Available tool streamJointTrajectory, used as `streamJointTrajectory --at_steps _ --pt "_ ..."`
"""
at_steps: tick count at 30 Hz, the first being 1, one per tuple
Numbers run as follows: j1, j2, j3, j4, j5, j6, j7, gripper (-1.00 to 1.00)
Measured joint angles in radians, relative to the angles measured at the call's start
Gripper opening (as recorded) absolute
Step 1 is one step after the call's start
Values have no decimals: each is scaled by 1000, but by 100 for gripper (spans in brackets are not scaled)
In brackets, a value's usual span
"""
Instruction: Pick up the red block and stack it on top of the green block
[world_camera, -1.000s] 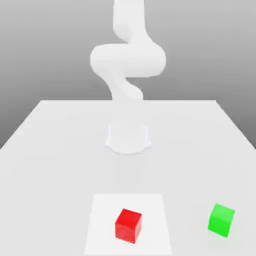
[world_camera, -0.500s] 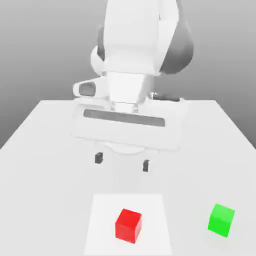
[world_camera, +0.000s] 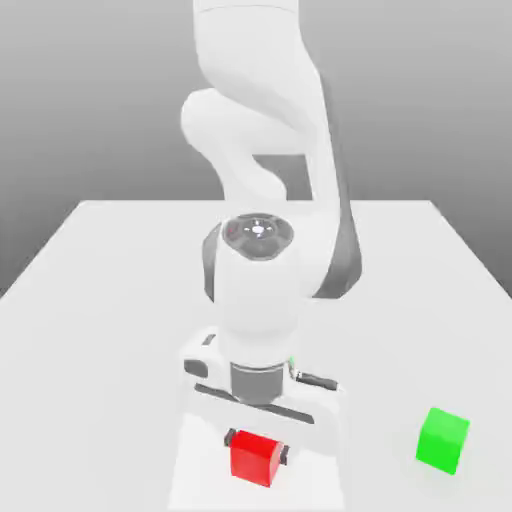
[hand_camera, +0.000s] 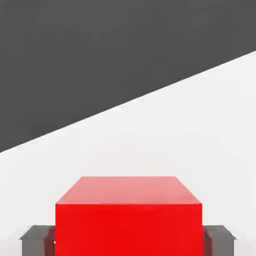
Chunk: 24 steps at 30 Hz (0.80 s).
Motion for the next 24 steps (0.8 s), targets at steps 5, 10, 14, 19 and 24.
streamJointTrajectory --at_steps 5,10,14,19,24 --pt "-13 -58 17 -9 20 -49 -14 -100" --pt "0 -190 77 -16 55 -175 -88 -100" --pt "83 -205 189 24 39 -233 -216 -100" --pt "194 -197 314 74 9 -282 -364 -100" --pt "252 -45 258 92 -130 -160 -285 100"
